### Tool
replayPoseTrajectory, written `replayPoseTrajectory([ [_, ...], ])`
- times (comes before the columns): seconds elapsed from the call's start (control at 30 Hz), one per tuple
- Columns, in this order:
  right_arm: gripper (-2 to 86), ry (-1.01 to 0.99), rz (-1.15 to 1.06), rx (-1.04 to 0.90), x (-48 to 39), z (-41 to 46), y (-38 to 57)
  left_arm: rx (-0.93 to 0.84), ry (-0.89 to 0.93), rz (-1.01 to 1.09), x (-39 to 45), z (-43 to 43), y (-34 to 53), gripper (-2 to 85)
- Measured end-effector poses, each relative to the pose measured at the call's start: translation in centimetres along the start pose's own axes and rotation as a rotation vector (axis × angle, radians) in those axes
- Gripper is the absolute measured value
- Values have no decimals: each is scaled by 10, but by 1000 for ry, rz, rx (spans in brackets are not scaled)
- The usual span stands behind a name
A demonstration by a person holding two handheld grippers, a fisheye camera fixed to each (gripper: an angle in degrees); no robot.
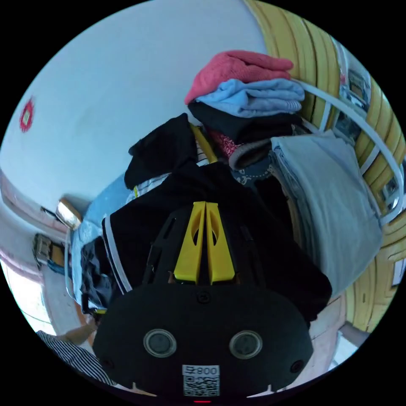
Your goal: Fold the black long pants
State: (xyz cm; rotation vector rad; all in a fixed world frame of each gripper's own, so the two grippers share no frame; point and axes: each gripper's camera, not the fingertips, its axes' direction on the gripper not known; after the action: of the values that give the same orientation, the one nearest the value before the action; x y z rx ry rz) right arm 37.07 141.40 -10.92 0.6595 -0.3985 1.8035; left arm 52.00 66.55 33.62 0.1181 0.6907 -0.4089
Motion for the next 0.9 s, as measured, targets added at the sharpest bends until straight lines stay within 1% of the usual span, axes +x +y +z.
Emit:
replayPoseTrajectory([
  [0.1, 0, -76, 102, 57, 29, 0, -6, -8, 7, -9, -5, -1, 6, 51],
  [0.13, 0, -145, 118, 67, 40, -4, -3, -3, 15, -14, -6, -1, 8, 49],
  [0.17, 0, -216, 116, 91, 50, -13, 3, 4, 33, -21, -8, -3, 11, 47],
  [0.27, 0, -324, 75, 188, 68, -52, 32, 5, 62, -15, -9, -7, 18, 44],
  [0.33, 0, -300, 52, 228, 78, -76, 56, -8, 63, 1, -6, -10, 22, 43],
  [0.4, 0, -215, 62, 231, 88, -88, 76, -13, 76, 17, 0, -14, 27, 43],
  [0.43, 0, -144, 90, 192, 96, -84, 82, -13, 83, 19, 1, -15, 29, 43],
  [0.47, 0, -113, 127, 119, 106, -71, 82, -16, 95, 20, 4, -16, 32, 43],
  [0.53, 0, -117, 161, -1, 118, -45, 79, -24, 109, 22, 10, -17, 36, 43],
  [0.6, 0, -126, 219, 24, 126, -41, 81, -28, 115, 42, 23, -23, 43, 42],
  [0.67, 0, -136, 250, 133, 122, -56, 89, -28, 109, 68, 35, -31, 49, 42],
  [0.73, 0, -136, 214, 221, 107, -71, 96, -28, 94, 85, 44, -40, 56, 41],
  [0.77, -1, -179, 151, 276, 89, -78, 99, -22, 88, 84, 48, -47, 62, 41],
  [0.83, 0, -232, 31, 276, 53, -75, 94, -7, 101, 69, 51, -56, 70, 40],
  [0.9, 0, -227, -82, 218, 13, -59, 82, 22, 143, 32, 54, -65, 80, 38],
])
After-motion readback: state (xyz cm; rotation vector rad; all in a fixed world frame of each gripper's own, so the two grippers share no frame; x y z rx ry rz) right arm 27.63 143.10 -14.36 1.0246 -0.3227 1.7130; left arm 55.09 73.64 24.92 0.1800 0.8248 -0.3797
